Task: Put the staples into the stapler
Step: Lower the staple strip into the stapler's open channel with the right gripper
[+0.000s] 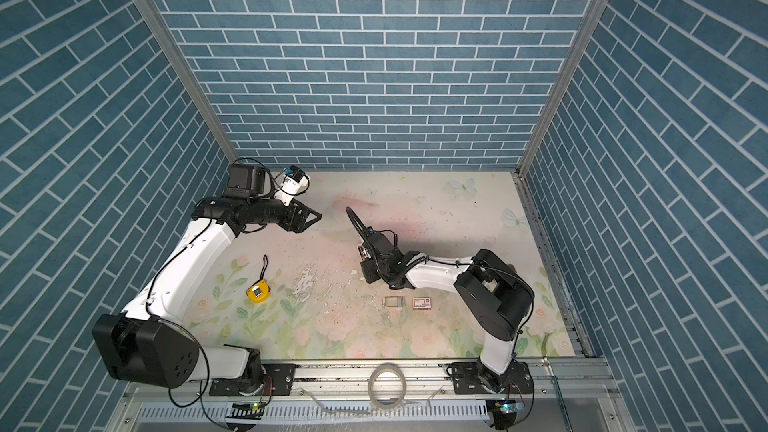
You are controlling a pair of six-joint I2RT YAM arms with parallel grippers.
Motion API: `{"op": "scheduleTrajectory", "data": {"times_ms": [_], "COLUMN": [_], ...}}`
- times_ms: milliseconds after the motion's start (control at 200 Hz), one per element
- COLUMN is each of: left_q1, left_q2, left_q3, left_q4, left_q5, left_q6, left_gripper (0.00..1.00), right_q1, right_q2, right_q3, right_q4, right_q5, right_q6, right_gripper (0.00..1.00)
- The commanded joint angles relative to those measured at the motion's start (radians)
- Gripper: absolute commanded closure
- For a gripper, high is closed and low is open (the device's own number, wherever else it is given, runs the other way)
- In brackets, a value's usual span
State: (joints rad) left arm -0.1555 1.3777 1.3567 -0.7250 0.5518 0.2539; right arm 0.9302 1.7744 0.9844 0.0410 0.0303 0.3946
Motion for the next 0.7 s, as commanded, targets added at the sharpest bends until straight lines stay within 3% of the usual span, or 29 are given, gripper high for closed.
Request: {"op": "scheduleTrajectory", "data": {"times_ms": [0,695], "left_q1": [0.006,0.007], "left_q2": [-0.021,-0.022], "left_q3": [-0.007,-0.009], "left_q4": [0.012,0.016], "left_q5": [0.010,0.007], "left_q6": [-0.010,-0.012], "left_gripper": [0.22,0.22], "right_q1": [-0.004,-0.003], "right_q2": [0.013,0.030], "right_q3": [0.010,0.019], "right_q4": [0.002,-0.001], "right_q5": [0.006,0.023], "right_q6": [-0.023,-0.030], "right_gripper": [0.95,0.94]}}
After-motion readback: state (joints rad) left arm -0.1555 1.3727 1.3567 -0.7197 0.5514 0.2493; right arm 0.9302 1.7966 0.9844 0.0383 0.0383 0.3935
